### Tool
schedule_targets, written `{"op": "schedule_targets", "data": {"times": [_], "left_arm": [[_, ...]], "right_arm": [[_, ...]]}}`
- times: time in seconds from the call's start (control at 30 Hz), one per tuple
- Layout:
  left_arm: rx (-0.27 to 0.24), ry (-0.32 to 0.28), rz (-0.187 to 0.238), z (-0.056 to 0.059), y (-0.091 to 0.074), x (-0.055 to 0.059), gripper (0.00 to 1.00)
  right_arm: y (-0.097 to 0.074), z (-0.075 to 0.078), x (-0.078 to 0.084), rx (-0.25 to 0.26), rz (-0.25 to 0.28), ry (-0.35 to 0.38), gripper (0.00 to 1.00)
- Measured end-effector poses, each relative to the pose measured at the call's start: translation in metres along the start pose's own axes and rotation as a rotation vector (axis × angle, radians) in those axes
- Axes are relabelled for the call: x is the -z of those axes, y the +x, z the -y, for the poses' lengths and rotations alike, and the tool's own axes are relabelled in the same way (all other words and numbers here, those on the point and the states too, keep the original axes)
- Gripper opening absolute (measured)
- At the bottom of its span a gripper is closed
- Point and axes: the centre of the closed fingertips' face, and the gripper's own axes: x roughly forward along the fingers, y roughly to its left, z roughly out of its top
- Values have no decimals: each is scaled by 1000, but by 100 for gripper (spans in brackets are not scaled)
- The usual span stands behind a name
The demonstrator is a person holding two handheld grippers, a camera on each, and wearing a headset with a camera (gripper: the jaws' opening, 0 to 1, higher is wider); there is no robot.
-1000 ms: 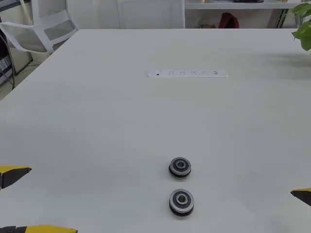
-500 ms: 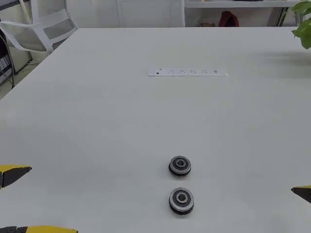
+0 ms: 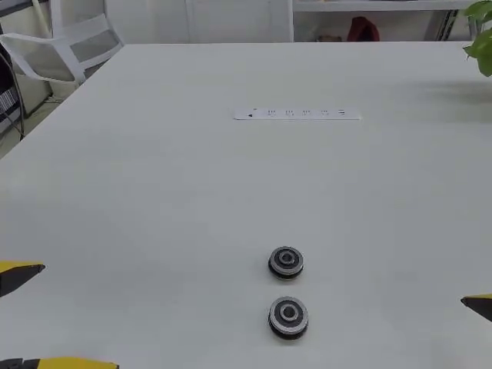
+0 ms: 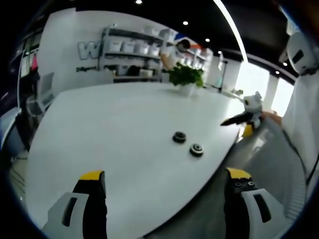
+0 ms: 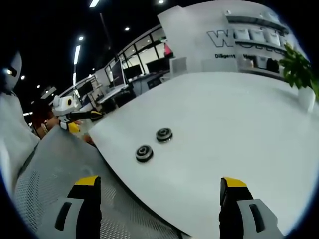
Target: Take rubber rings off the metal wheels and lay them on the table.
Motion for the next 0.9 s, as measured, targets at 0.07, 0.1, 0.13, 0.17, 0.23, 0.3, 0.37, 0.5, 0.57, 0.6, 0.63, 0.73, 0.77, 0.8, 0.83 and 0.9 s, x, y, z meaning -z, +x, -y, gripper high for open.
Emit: {"op": "schedule_targets", "data": {"times": [0.07, 0.1, 0.13, 0.17, 0.23, 0.3, 0.37, 0.5, 0.57, 0.6, 0.63, 0.73, 0.77, 0.8, 0.83, 0.9], "left_arm": [[2, 0, 1, 1, 0, 0, 100], [2, 1, 1, 1, 0, -1, 100], [2, 1, 0, 1, 0, -1, 100], [2, 0, -1, 1, 0, 0, 100], [6, -5, -2, 2, 0, -1, 100], [17, -8, 9, 4, 1, -4, 100], [22, -5, 9, 5, 2, -5, 100], [30, 11, 9, 5, 3, -8, 100], [37, 16, 14, 7, 4, -11, 100], [40, 24, 13, 7, 5, -13, 100], [44, 41, 13, 8, 6, -14, 100], [53, 74, 9, 11, 8, -18, 100], [55, 84, 7, 12, 8, -20, 100], [56, 87, 7, 12, 9, -21, 100], [59, 92, 8, 13, 9, -23, 100], [68, 102, 15, 15, 11, -28, 100]], "right_arm": [[0, 1, 1, 2, -2, 3, 99], [0, 1, 1, 2, -3, 3, 99], [0, 1, 1, 1, -3, 2, 99], [0, 1, 1, 0, -1, 2, 99], [0, 1, 1, 1, -2, 1, 99], [0, 1, 1, 2, -3, 1, 99], [0, 2, 1, 5, -3, 0, 99], [0, 4, 2, 9, -6, -4, 99], [1, 4, 3, 9, -10, -5, 99], [1, 5, 2, 8, -10, -7, 99], [1, 5, 2, 7, -9, -7, 99], [1, 6, 1, 7, -7, -8, 99], [1, 7, 1, 7, -7, -9, 99], [1, 8, 0, 7, -7, -11, 99], [1, 8, 0, 6, -7, -12, 99], [1, 9, -2, 4, -6, -15, 99]]}}
